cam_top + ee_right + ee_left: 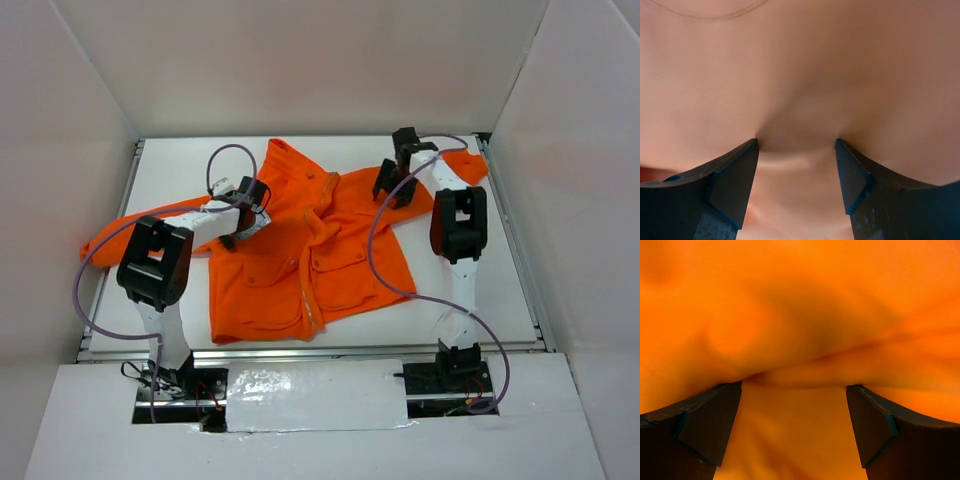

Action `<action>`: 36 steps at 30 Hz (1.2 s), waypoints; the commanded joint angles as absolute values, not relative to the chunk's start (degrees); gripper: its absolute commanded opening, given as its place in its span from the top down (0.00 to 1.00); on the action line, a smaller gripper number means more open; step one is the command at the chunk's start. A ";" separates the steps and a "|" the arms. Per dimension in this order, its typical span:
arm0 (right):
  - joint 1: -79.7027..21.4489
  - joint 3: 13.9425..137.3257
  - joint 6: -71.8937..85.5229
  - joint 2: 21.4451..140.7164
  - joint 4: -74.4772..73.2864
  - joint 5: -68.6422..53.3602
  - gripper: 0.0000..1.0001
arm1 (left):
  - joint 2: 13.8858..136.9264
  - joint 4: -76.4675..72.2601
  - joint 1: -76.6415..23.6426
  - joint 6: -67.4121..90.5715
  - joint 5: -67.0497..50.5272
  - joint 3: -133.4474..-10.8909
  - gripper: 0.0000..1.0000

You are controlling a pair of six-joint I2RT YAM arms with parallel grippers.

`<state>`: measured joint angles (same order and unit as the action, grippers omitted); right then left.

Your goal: Zip up the jacket

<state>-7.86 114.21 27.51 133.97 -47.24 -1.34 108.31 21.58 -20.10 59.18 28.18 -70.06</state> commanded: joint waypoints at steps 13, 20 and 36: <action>6.59 104.33 28.56 126.04 -48.87 -1.58 0.27 | 101.69 24.18 -8.26 54.50 19.00 -71.01 0.00; 7.74 97.14 31.38 114.20 -44.75 0.90 0.26 | 86.33 27.60 -8.26 53.89 20.40 -68.82 0.01; -16.61 81.49 24.00 68.23 -40.59 3.68 0.00 | 52.32 39.27 -10.28 29.36 16.14 -74.97 0.01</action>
<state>-18.37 84.60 25.61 77.52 -39.94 -0.40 57.63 30.37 -10.41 34.41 6.57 -71.85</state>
